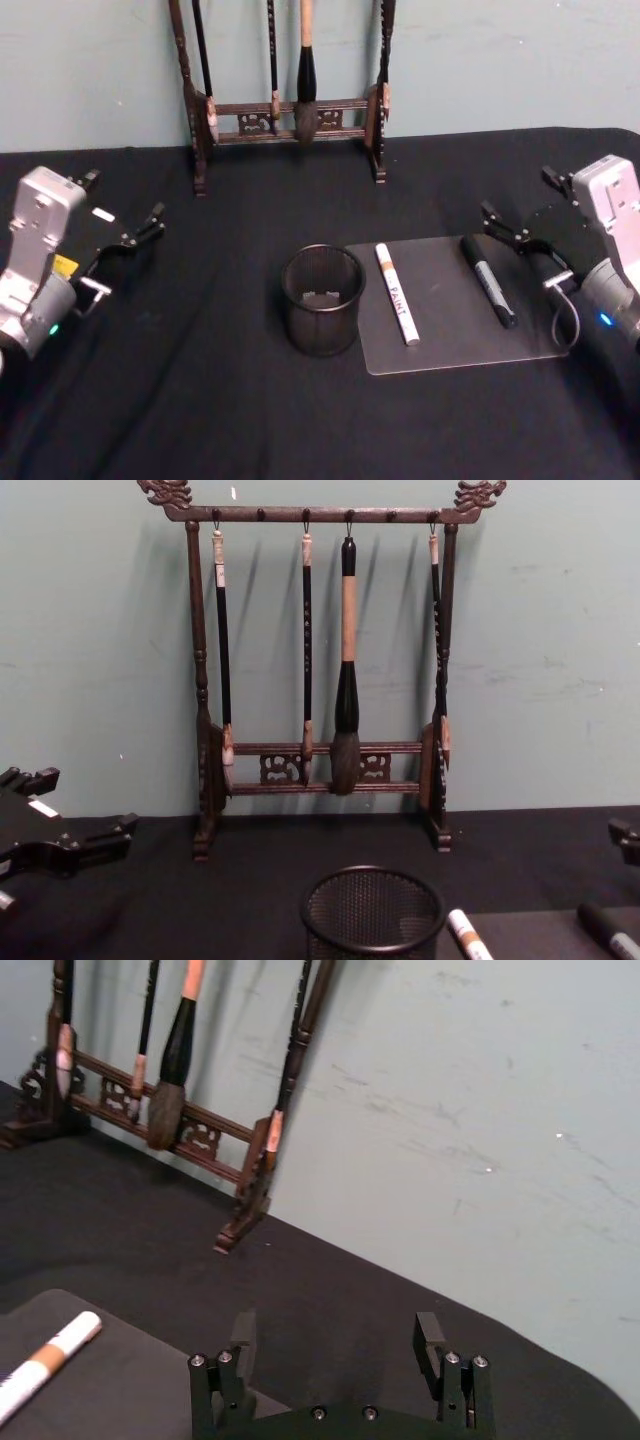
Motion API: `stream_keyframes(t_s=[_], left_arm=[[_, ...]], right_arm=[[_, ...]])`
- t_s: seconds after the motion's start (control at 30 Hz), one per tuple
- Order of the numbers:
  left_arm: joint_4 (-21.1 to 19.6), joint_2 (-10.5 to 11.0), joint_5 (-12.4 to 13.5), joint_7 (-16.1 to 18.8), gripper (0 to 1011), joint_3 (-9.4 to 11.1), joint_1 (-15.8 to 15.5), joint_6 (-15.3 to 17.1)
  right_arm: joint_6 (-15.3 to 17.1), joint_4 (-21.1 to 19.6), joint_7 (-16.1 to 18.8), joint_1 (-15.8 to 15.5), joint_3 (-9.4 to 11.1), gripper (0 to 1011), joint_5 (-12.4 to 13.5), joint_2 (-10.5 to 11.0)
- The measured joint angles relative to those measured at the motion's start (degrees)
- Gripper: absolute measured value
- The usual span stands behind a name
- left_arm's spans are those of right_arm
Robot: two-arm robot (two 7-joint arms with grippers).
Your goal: Pick up the water-based marker from the table and place it into the pen holder.
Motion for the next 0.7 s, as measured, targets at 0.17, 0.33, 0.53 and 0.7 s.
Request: stream_keyframes(t_s=[0.17, 0.33, 0.53, 0.7], left_arm=[[0.0, 0.0, 0.0, 0.0, 1001, 0.0, 0.0, 0.0], [0.0, 0.0, 0.0, 0.0, 1001, 0.0, 0.0, 0.0], [0.0, 0.0, 0.0, 0.0, 1001, 0.0, 0.0, 0.0], [0.0, 0.0, 0.0, 0.0, 1001, 0.0, 0.0, 0.0]], right_arm=[[2.4, -2.0, 2.5, -0.7, 1.1, 1000, 1.8, 0.0], [6.8, -3.5, 4.3, -1.1, 2.2, 1000, 4.1, -0.2], [13.9, -4.4, 6.3, -0.7, 3.4, 1000, 7.2, -1.1], [17.1, -4.5, 7.6, -0.2, 3.7, 1000, 7.8, -1.7]])
